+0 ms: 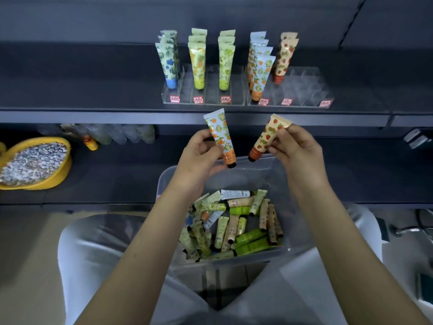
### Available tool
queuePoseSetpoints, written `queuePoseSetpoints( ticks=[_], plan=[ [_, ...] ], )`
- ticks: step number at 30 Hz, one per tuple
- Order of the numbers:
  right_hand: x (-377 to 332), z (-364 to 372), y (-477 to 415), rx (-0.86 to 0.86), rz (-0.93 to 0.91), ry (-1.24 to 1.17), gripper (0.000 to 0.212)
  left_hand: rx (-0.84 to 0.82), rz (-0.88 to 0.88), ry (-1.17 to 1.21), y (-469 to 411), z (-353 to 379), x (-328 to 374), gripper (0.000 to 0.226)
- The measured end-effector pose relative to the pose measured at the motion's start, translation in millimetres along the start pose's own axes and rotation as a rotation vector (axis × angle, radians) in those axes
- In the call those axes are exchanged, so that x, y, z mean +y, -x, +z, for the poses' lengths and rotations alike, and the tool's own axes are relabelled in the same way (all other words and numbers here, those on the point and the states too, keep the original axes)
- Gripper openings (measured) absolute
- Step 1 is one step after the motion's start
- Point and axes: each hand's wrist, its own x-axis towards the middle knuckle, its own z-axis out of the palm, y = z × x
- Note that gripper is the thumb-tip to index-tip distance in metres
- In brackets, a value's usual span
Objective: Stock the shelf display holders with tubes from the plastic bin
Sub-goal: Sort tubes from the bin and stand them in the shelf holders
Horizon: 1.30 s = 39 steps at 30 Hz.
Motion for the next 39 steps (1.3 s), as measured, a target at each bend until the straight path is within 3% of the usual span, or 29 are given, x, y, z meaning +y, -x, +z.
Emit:
queuePoseSetpoints(
  ticks=[15, 24, 30, 39],
  plan=[
    [-73, -24, -105, 0.076, -0.351, 0.238, 0.013, -0.05, 0.079, -0.076, -52, 79, 40, 0.02],
    [-68, -20, -170, -0.014, -0.331, 0.364, 0.015, -0.004, 0.23, -0.048, -89, 85, 70, 0.007],
    [-61, -21, -185, -0.035, -0.32, 0.321, 0.009, -0.125, 0.408, -0.08, -116, 94, 110, 0.042],
    [-63, -23, -200, -0.117, -0.343, 0.419, 0.012, -0.087, 0.533, -0.399, -170, 110, 146, 0.028]
  ],
)
